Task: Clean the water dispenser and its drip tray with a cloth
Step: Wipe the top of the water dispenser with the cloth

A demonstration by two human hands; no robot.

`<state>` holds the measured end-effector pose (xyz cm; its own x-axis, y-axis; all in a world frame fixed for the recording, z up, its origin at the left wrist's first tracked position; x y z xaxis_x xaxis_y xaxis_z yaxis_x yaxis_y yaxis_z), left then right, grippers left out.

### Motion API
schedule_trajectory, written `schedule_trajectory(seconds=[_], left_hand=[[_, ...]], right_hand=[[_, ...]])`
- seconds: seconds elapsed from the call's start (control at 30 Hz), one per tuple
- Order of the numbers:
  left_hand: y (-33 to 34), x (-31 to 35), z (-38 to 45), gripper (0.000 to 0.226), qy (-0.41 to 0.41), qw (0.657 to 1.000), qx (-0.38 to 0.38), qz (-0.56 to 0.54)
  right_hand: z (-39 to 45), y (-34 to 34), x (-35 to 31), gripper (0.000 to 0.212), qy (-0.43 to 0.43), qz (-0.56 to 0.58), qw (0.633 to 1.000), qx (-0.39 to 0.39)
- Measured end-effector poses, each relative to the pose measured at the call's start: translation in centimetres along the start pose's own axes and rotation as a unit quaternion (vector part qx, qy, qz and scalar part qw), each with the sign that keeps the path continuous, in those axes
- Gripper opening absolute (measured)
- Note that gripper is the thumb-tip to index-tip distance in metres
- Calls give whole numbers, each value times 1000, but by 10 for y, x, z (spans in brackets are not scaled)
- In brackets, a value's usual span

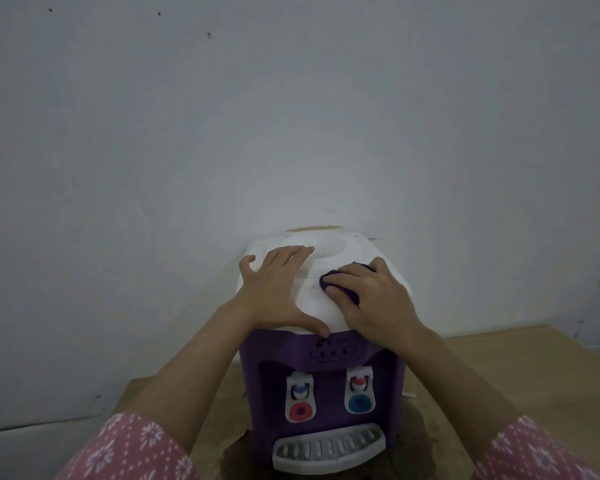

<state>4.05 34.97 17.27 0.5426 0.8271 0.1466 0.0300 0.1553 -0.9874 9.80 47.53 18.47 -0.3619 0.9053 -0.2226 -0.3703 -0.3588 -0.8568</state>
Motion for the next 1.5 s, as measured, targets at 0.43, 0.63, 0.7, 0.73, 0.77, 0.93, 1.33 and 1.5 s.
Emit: schedule_trajectory(seconds=[0.43,0.63,0.7,0.73,0.77,0.93,1.33,1.5], left_hand=[[4,-53,-45,50,-66,822,336,-455],[13,-56,-40,54,-138,818,366,-421],[13,-53,-42,52,-149,825,379,-392],[14,-51,-42,50,-149,829,385,-378],[13,-50,-42,49,-149,830,389,-371],[12,-49,-38,51,-156,839,390,-346],[16,-53,-33,48,-159,844,394,-328],[17,-53,-36,47,-164,843,399,-321]], right_hand=[[-28,-17,13,15,23,17,985,173],[-33,-12,11,15,-2,20,979,201],[-35,-12,5,19,-89,-3,978,188],[-33,-14,12,19,-85,-7,979,183],[-30,-17,25,19,-47,-1,982,184],[-22,-16,87,16,196,118,957,177],[36,-10,111,25,192,136,971,-36],[34,-9,99,27,174,72,981,-41]])
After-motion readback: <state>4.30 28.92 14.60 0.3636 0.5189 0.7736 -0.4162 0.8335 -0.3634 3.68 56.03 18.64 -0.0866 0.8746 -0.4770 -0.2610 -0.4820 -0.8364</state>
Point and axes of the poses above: each hand's wrist, its own z-axis towards the middle knuckle, its own y-axis out of the palm, x = y × z, the point moved 8 cm from there along z, towards the middle knuckle, and after that the axes turned 15 degrees about -x, right-handed, at the moved point
